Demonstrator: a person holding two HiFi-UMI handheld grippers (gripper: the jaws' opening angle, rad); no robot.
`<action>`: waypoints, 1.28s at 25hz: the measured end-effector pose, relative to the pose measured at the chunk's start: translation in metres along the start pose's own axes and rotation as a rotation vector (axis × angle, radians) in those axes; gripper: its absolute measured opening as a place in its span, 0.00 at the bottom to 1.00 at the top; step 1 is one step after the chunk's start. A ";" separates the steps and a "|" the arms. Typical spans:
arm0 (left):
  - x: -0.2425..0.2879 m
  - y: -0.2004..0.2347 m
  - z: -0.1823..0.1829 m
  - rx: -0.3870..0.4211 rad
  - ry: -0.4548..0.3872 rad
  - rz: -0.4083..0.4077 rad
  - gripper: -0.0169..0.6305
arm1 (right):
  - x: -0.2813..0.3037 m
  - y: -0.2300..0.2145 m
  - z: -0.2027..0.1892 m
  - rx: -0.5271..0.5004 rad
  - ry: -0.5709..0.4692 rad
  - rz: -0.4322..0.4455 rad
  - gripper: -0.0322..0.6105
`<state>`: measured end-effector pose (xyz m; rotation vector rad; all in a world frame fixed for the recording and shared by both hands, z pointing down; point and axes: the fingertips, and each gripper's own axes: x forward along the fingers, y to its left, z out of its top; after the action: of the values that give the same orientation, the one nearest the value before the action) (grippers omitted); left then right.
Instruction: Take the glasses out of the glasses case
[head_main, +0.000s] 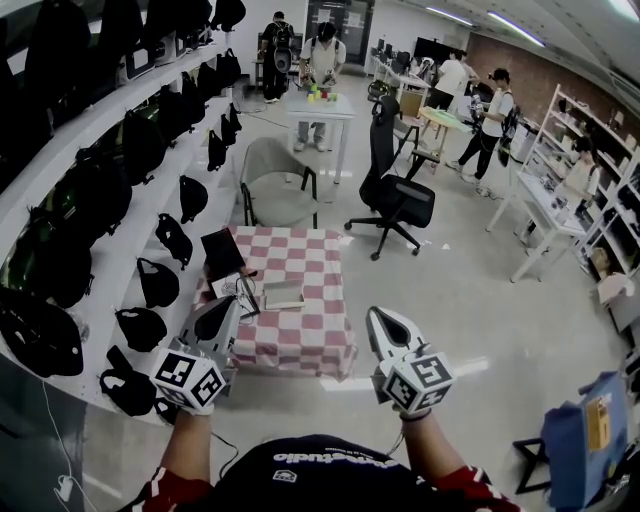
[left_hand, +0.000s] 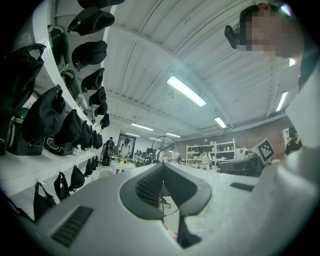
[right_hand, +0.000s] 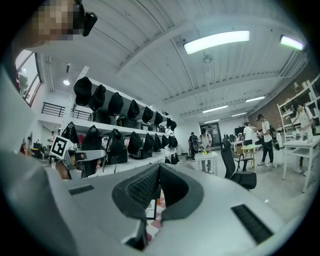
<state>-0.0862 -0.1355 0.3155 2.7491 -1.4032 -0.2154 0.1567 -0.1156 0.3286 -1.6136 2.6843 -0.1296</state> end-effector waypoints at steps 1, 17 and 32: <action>0.000 -0.001 0.000 0.001 0.000 -0.002 0.04 | 0.000 0.000 0.000 0.001 -0.001 -0.001 0.05; 0.004 -0.001 -0.001 0.001 0.001 -0.014 0.04 | 0.000 0.000 -0.006 0.005 0.007 -0.006 0.05; 0.003 0.003 -0.002 -0.009 -0.003 -0.010 0.04 | 0.003 0.001 -0.006 -0.001 0.011 -0.012 0.05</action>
<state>-0.0867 -0.1396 0.3175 2.7495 -1.3863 -0.2254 0.1544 -0.1179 0.3346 -1.6344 2.6839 -0.1381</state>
